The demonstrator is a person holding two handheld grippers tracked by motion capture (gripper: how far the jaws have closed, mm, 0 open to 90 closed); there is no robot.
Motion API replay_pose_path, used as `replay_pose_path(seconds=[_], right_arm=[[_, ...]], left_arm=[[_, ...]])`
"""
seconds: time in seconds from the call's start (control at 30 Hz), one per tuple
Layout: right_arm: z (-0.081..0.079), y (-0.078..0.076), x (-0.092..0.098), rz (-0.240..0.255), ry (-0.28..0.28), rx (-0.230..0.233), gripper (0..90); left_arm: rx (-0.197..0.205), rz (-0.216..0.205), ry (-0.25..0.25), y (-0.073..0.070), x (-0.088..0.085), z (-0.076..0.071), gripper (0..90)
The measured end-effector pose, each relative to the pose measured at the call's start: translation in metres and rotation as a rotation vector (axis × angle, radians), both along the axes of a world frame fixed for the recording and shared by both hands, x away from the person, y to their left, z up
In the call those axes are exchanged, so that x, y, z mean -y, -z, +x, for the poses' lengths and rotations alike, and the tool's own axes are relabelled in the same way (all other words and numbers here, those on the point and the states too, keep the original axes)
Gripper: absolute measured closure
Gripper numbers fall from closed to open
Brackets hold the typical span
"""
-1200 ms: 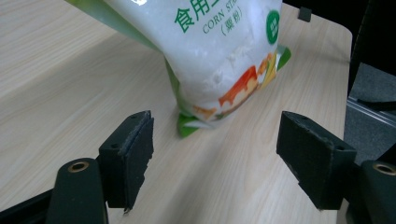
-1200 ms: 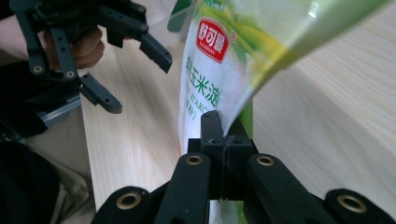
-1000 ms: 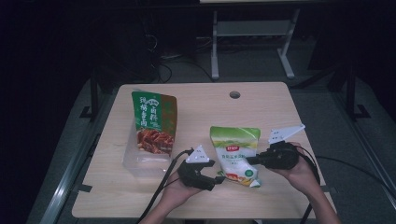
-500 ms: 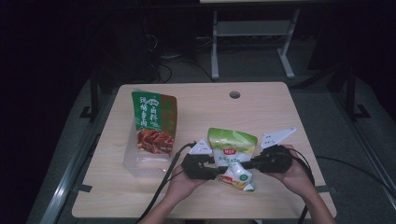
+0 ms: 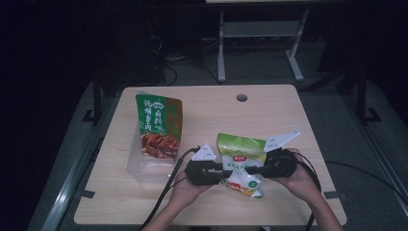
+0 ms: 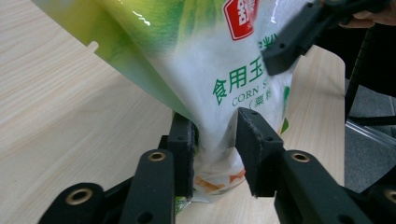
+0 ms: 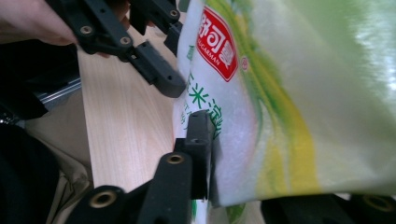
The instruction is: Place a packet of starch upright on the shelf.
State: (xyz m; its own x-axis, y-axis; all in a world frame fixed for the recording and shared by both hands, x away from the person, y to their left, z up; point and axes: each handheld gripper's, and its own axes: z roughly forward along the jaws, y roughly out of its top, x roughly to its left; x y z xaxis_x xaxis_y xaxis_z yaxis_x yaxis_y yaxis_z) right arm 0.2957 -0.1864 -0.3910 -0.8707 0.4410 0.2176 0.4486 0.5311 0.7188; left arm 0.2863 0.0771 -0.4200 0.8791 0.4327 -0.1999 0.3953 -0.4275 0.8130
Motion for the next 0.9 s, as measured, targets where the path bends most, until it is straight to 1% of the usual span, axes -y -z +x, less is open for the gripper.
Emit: replay_pose_path(seconds=[0.07,0.1,0.23,0.37,0.47,0.5,0.57,0.63,0.67,0.7,0.73,0.77,0.8,0.83,0.87,0.9], right_arm=[[0.0,0.0,0.0,-0.001,0.006,0.005,84.3],[0.0,0.0,0.0,-0.002,0.011,0.007,85.9],[0.0,-0.001,0.002,0.021,0.025,-0.006,89.2],[-0.001,-0.004,0.001,0.029,0.026,0.009,89.7],[-0.001,-0.008,0.0,0.035,0.028,0.014,89.8],[0.0,-0.009,0.0,0.033,0.029,0.032,89.8],[0.0,-0.014,0.0,0.038,0.038,0.029,89.9],[0.001,-0.017,-0.001,0.038,0.047,0.04,89.9],[0.001,-0.019,-0.001,0.039,0.051,0.037,89.9],[0.002,-0.021,-0.001,0.04,0.053,0.04,89.9],[0.003,-0.022,-0.001,0.038,0.058,0.045,89.9],[0.004,-0.023,-0.002,0.035,0.061,0.046,89.9],[0.005,-0.025,-0.003,0.033,0.061,0.046,89.9],[0.005,-0.026,-0.003,0.032,0.061,0.05,89.9],[0.005,-0.026,-0.003,0.032,0.061,0.05,89.9],[0.007,-0.029,-0.004,0.036,0.062,0.048,89.9]], left_arm=[[0.001,0.006,0.0,0.0,0.0,-0.002,62.4],[0.005,0.017,0.006,0.0,-0.002,-0.002,60.9],[0.012,0.028,-0.001,0.0,-0.007,-0.007,55.2],[0.011,0.026,-0.017,0.001,-0.016,-0.015,51.5],[0.02,0.041,-0.016,0.002,-0.022,-0.02,49.6],[0.024,0.043,-0.017,0.002,-0.025,-0.022,49.4],[0.026,0.04,-0.019,0.002,-0.028,-0.025,49.0],[0.029,0.039,-0.022,0.002,-0.031,-0.028,48.2],[0.029,0.039,-0.022,0.002,-0.031,-0.028,47.8],[0.029,0.03,-0.025,0.002,-0.034,-0.032,47.5],[0.029,0.03,-0.025,0.002,-0.034,-0.032,47.2],[0.037,0.039,-0.023,0.003,-0.036,-0.035,46.8],[0.035,0.039,-0.023,0.003,-0.037,-0.036,46.4],[0.046,0.047,-0.016,0.003,-0.039,-0.037,46.0],[0.046,0.047,-0.016,0.003,-0.039,-0.037,45.8],[0.051,0.053,-0.011,0.003,-0.042,-0.04,45.5]])
